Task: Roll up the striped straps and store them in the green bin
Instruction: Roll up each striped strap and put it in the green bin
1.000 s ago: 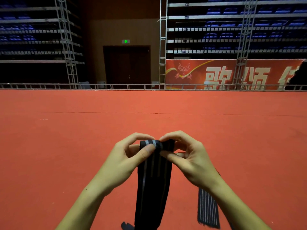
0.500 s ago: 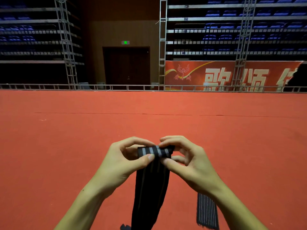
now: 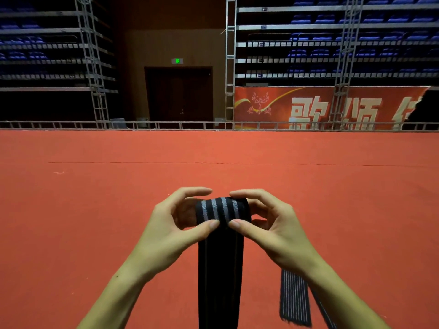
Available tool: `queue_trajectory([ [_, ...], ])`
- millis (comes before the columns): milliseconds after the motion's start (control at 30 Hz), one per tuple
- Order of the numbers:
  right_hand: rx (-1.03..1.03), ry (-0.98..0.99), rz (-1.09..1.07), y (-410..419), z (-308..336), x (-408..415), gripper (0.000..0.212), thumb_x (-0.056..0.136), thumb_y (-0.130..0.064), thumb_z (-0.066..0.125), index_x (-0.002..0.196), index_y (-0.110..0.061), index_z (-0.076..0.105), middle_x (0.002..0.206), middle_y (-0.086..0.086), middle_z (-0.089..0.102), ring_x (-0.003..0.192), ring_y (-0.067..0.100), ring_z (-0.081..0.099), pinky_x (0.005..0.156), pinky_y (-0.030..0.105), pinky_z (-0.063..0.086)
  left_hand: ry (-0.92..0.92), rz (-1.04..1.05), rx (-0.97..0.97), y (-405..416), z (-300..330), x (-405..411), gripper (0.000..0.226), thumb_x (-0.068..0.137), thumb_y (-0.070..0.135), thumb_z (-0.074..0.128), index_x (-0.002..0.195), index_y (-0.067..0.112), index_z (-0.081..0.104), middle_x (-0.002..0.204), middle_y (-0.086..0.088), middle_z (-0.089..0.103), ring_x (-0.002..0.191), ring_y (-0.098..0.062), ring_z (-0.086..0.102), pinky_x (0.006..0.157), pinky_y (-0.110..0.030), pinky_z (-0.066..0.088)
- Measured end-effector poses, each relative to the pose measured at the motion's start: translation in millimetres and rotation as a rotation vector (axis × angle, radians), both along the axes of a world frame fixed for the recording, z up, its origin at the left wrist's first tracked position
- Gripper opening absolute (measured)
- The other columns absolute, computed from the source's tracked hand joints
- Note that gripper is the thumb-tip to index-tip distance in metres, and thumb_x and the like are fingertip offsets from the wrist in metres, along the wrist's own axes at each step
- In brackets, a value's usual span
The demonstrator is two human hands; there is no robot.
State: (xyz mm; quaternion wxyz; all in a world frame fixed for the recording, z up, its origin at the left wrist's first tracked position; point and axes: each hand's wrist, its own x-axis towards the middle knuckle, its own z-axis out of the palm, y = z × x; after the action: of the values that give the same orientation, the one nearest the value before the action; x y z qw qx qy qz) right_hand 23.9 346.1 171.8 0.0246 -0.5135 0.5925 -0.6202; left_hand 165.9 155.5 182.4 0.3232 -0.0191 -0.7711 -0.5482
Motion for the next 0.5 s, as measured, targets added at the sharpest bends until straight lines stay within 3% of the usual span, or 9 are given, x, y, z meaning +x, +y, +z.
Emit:
queue_trajectory([
  [167,-0.121,0.037,-0.096,-5.6,1.7,0.0,0.048,0.092,-0.002,0.082,0.128,-0.032,0.071,0.119,-0.001,0.075,0.114,0.024,0.071,0.085,0.043,0.066,0.026,-0.004,-0.005,-0.4,5.5,-3.4,0.034,0.09,0.014,0.08,0.123,0.013,0.072,0.115,-0.004,0.082,0.112,-0.02,0.078,0.097,-0.032,0.062],
  [300,-0.192,0.033,-0.084,-9.9,0.8,-0.4,0.05,0.089,0.007,0.081,0.117,-0.033,0.073,0.118,-0.003,0.074,0.113,0.024,0.071,0.083,0.034,0.063,0.031,0.019,-0.004,1.1,11.4,-3.7,0.025,0.096,0.02,0.073,0.12,0.014,0.073,0.111,-0.005,0.082,0.102,-0.023,0.079,0.088,-0.032,0.062],
  [400,-0.25,0.05,-0.076,-12.2,-1.7,-0.2,0.05,0.087,0.011,0.081,0.111,-0.033,0.074,0.116,-0.002,0.074,0.114,0.027,0.071,0.089,0.041,0.063,0.003,0.019,-0.006,2.1,14.1,-4.3,0.025,0.101,0.026,0.068,0.122,0.015,0.074,0.106,-0.007,0.082,0.101,-0.029,0.079,0.087,-0.045,0.062],
  [500,-0.27,0.072,-0.077,-13.7,-3.5,0.2,0.042,0.087,0.012,0.081,0.109,-0.023,0.074,0.118,0.002,0.073,0.119,0.031,0.07,0.091,0.051,0.063,-0.005,0.018,0.02,4.7,14.5,-4.8,0.025,0.1,0.031,0.067,0.119,0.016,0.076,0.102,-0.008,0.082,0.099,-0.03,0.079,0.087,-0.047,0.062],
])
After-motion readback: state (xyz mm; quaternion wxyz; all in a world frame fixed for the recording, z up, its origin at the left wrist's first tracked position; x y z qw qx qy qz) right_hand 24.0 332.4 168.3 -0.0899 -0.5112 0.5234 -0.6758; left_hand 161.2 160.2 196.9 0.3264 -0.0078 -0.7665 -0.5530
